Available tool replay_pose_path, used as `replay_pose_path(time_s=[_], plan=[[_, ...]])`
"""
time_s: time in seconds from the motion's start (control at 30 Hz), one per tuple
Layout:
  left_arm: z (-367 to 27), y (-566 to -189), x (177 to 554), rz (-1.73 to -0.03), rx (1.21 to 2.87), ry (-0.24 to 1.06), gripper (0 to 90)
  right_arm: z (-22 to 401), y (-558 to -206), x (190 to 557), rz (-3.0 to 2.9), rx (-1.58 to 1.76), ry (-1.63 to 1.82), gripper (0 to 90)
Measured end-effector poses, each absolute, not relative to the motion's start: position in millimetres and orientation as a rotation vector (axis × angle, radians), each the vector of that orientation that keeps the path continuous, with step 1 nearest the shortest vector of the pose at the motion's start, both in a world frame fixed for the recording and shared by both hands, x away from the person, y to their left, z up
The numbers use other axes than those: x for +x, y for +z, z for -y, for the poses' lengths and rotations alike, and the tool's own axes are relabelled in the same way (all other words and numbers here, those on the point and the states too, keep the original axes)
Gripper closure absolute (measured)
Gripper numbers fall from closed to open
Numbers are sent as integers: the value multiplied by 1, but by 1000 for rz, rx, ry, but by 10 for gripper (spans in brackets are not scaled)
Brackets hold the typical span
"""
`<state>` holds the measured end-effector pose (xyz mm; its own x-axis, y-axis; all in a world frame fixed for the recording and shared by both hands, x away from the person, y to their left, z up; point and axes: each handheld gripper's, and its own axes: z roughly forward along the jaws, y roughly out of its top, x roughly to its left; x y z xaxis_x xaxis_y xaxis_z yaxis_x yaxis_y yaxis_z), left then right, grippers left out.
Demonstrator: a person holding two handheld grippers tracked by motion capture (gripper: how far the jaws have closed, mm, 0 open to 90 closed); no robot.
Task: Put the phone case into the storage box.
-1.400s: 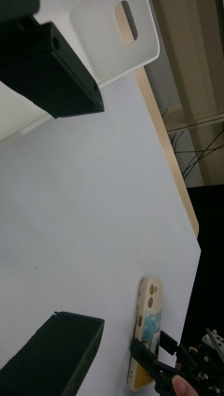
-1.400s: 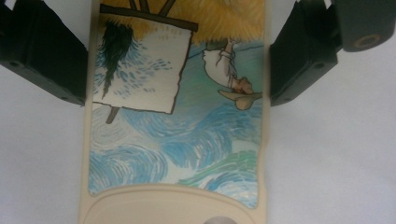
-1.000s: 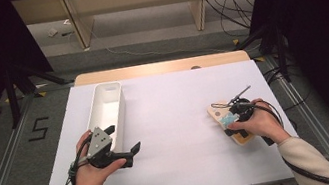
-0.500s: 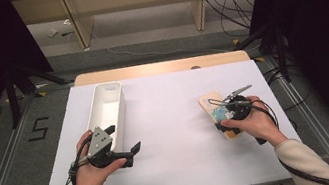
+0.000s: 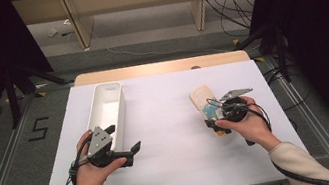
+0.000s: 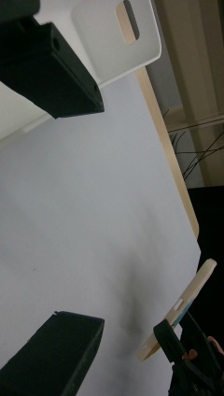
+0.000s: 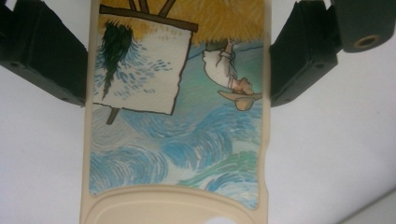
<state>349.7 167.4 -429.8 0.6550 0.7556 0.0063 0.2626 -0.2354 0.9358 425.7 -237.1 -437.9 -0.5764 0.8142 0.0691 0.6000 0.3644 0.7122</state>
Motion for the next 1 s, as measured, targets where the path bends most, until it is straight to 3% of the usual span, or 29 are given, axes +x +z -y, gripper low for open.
replay_pose_path(time_s=[1.0], plan=[[-159,-411,358,-798,1743,595,4,212,-433,415,-2257,1076,1196,114]])
